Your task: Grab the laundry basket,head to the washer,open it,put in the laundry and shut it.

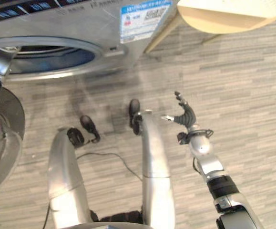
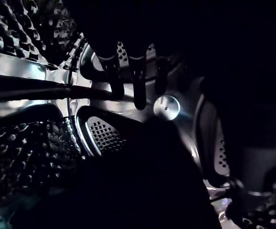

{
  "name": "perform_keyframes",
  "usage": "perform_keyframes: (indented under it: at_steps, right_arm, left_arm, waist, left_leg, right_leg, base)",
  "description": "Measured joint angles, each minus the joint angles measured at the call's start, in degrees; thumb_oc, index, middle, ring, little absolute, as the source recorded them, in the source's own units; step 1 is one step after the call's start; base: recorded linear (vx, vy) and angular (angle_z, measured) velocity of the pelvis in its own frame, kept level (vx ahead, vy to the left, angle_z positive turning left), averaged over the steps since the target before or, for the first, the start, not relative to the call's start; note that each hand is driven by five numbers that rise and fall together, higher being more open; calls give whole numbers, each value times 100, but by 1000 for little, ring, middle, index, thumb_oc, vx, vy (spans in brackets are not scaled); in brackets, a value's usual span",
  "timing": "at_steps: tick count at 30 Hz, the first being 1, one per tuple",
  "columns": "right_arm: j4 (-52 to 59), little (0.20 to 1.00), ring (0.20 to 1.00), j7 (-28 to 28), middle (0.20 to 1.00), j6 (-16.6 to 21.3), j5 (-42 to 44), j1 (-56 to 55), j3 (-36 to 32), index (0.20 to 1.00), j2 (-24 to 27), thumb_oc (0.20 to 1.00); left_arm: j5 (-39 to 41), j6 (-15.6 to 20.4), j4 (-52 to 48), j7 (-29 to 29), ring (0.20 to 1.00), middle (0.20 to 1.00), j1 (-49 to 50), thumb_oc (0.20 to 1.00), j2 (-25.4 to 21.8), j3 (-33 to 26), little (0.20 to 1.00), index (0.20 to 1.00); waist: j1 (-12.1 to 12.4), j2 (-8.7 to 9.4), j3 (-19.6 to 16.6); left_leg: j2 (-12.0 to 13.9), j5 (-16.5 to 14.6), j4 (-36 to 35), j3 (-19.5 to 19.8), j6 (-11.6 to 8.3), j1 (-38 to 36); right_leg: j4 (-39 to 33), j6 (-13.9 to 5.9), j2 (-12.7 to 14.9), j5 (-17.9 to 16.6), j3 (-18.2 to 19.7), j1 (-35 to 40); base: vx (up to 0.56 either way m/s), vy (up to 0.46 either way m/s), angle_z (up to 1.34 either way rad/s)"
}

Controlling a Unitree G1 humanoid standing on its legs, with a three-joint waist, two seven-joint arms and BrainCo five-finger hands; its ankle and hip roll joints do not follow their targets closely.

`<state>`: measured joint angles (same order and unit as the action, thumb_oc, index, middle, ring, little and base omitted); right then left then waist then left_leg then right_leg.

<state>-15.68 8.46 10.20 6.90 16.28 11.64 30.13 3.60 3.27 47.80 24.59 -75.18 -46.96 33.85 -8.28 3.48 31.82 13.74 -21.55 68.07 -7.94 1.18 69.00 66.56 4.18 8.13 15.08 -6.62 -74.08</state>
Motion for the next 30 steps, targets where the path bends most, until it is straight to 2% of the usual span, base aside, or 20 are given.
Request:
perform_keyframes:
  at_steps: [1, 2, 4, 5, 6, 7, 8, 9, 10, 12, 13, 14, 15, 21, 23, 25, 27, 30]
  right_arm:
    - [-139, 1000, 1000, 13, 1000, -3, -3, -65, -25, 1000, -25, 1000]
    - [-356, 1000, 1000, 32, 1000, -64, -3, -17, 6, 1000, -109, 1000]
    - [-426, 1000, 1000, 43, 1000, -73, -12, -293, 132, 1000, -208, 1000]
    - [-541, 1000, 1000, 65, 1000, -79, -18, -291, 161, 1000, -349, 1000]
    - [-611, 1000, 1000, 98, 1000, -106, -20, -294, 161, 1000, -432, 1000]
    - [-729, 1000, 1000, 131, 1000, -201, -68, -345, 218, 1000, -555, 1000]
    - [-853, 1000, 1000, 161, 1000, -318, -149, -376, 108, 1000, -722, 1000]
    - [-995, 1000, 1000, 194, 1000, -351, -202, -441, 152, 1000, -793, 1000]
    - [-1155, 1000, 1000, 188, 1000, -409, -250, -483, 193, 1000, -846, 1000]
    - [-1348, 1000, 1000, 243, 1000, -443, -260, -553, 209, 1000, -888, 1000]
    - [-1469, 1000, 1000, 248, 1000, -451, -314, -513, 216, 1000, -905, 1000]
    - [-1582, 1000, 1000, 260, 1000, -517, -434, -577, 171, 1000, -914, 1000]
    - [-1583, 1000, 1000, 266, 1000, -526, -466, -693, 162, 1000, -873, 1000]
    - [-2337, 1000, 1000, 152, 1000, -640, -691, -1169, -209, 1000, -935, 1000]
    - [-2483, 1000, 1000, 68, 1000, -656, -703, -1552, -226, 1000, -953, 1000]
    - [-2659, 1000, 1000, 27, 1000, -684, -718, -1570, -232, 1000, -965, 1000]
    - [-2878, 1000, 1000, -8, 1000, -712, -921, -1658, -222, 1000, -985, 1000]
    - [-3019, 1000, 1000, -46, 1000, -745, -939, -1590, -204, 1000, -1005, 1000]
  left_arm:
    - [-1, 2, -310, -42, 1000, 1000, 623, 1000, 250, -360, 1000, 1000]
    - [1, 31, -876, -41, 1000, 1000, 1317, 1000, 554, -1035, 1000, 1000]
    - [12, 56, -1038, -72, 1000, 1000, 2315, 1000, 972, -1081, 1000, 1000]
    - [26, 71, -1317, -78, 1000, 1000, 2945, 1000, 1266, -1464, 1000, 1000]
    - [36, 81, -1458, -78, 1000, 1000, 3292, 1000, 1500, -1689, 1000, 1000]
    - [68, 66, -1655, -184, 1000, 1000, 4176, 1000, 1983, -1805, 1000, 1000]
    - [84, 115, -2070, -246, 1000, 1000, 4943, 1000, 2409, -2219, 1000, 1000]
    - [144, 123, -2149, -251, 1000, 1000, 5447, 1000, 2671, -2223, 1000, 1000]
    - [292, 110, -2113, -363, 1000, 1000, 5923, 1000, 2729, -2075, 1000, 1000]
    - [323, 130, -2147, -467, 1000, 1000, 6641, 1000, 2879, -2181, 1000, 1000]
    - [400, 172, -2214, -551, 1000, 1000, 6956, 1000, 2872, -2249, 1000, 1000]
    - [531, 186, -2207, -662, 1000, 1000, 7262, 1000, 2905, -2300, 1000, 1000]
    - [567, 169, -2109, -721, 1000, 1000, 7467, 1000, 2858, -2299, 1000, 1000]
    - [734, 227, -1420, -1238, 1000, 1000, 8046, 1000, 2853, -2639, 1000, 1000]
    - [692, 166, -1185, -1396, 1000, 1000, 8272, 1000, 2859, -2646, 1000, 1000]
    - [661, 134, -1028, -1451, 1000, 1000, 8269, 1000, 2885, -2665, 1000, 1000]
    - [624, 105, -781, -1571, 1000, 1000, 8338, 1000, 2887, -2635, 1000, 1000]
    - [461, 110, -722, -1601, 1000, 1000, 8175, 1000, 2872, -2629, 1000, 1000]
  waist:
    - [70, -120, -151]
    - [73, -151, -196]
    - [120, -263, -907]
    - [162, -263, -1038]
    - [188, -260, -1041]
    - [318, -280, -1049]
    - [421, -279, -1050]
    - [425, -259, -1067]
    - [544, -258, -1068]
    - [728, -235, -1171]
    - [736, -231, -1170]
    - [738, -194, -1183]
    - [725, -214, -1242]
    - [816, -201, -1439]
    - [812, -191, -1711]
    - [814, -216, -1777]
    - [815, -224, -2097]
    - [773, -212, -2172]
  left_leg:
    - [-91, 60, -283, 96, -44, -178]
    - [-159, 167, -597, 74, -129, -448]
    - [-247, 281, -918, 97, -146, -372]
    - [-271, 321, -1115, 101, -178, -525]
    - [-295, 360, -1250, 98, -208, -710]
    - [-367, 452, -1582, 100, -265, -1152]
    - [-414, 507, -1946, 95, -256, -1516]
    - [-480, 683, -2276, 80, -326, -1897]
    - [-555, 744, -2608, 116, -351, -2330]
    - [-679, 949, -3289, 112, -355, -3014]
    - [-721, 987, -3517, 112, -327, -3290]
    - [-741, 1163, -3896, 138, -422, -3751]
    - [-805, 1285, -4237, 167, -388, -4079]
    - [-896, 1901, -5988, 231, -386, -5782]
    - [-937, 1945, -6322, 231, -357, -6275]
    - [-921, 1957, -6479, 216, -345, -6486]
    - [-984, 1955, -6649, 174, -324, -6707]
    - [-1084, 1996, -6780, 16, -227, -6799]
  right_leg:
    - [-226, -21, 38, 29, -91, 249]
    - [-451, -53, 94, 0, -143, 508]
    - [-664, -56, 127, 22, -215, 457]
    - [-814, -57, 157, 21, -294, 611]
    - [-911, -52, 160, 6, -310, 781]
    - [-1108, -26, 191, -8, -372, 1234]
    - [-1424, -45, 191, -26, -427, 1588]
    - [-1630, -73, 189, -117, -425, 1942]
    - [-1821, -92, 194, -104, -452, 2362]
    - [-2310, -188, 181, -114, -503, 3002]
    - [-2487, -197, 182, -118, -563, 3295]
    - [-2760, -251, 173, -196, -586, 3687]
    - [-3004, -300, 172, -240, -627, 4030]
    - [-4411, -453, 12, -592, -975, 5697]
    - [-4841, -514, -27, -675, -1015, 6223]
    - [-5030, -570, -81, -740, -998, 6440]
    - [-5356, -659, -92, -872, -873, 6640]
    - [-5554, -768, -74, -1151, -688, 6626]
  base:
    - [-33, -45, 28]
    - [-34, -32, 37]
    - [-24, -22, 29]
    - [-14, -12, 16]
    - [-5, -5, 23]
    - [17, -8, 22]
    - [58, -6, 31]
    - [47, -8, 35]
    - [107, 4, 43]
    - [124, 5, 32]
    - [113, -1, 19]
    - [169, 12, 30]
    - [170, 11, 26]
    - [152, 72, 15]
    - [203, 186, 9]
    - [97, 142, -10]
    - [18, 141, -29]
    - [-163, 135, -33]
